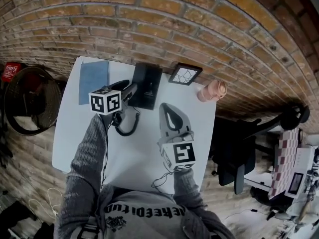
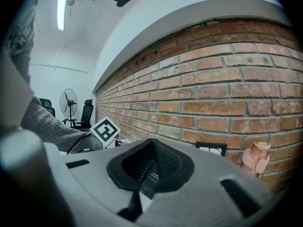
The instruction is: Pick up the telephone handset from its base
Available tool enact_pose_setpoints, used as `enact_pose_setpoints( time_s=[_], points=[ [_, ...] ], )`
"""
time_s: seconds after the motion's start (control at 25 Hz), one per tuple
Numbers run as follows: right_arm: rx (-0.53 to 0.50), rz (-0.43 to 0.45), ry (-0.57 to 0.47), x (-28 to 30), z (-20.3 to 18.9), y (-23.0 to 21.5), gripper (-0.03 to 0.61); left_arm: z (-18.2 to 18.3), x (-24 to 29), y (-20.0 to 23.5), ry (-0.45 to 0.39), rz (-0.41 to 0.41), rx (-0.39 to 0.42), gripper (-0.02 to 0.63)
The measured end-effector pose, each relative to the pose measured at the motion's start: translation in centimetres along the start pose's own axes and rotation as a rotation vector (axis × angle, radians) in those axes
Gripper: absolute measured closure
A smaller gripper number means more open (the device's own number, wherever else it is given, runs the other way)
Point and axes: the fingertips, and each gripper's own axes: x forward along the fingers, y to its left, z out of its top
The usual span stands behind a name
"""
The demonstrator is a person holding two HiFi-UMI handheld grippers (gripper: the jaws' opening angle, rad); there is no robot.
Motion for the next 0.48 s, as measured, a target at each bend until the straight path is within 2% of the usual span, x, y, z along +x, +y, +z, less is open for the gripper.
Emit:
enact_pose_setpoints(
  time_s=[0.28,0.48],
  points=[
    [0.006,-0.019,0.068,0.1,-1.5,-1.1,0.573,-2.6,3.3,0.5,0.096,-0.060,-0.041,0.454],
    [0.026,-0.029,0.069,0.3,-2.2,-1.7,0.573,-3.0,3.7,0.6,0.097,-0.084,-0.066,0.460]
  ],
)
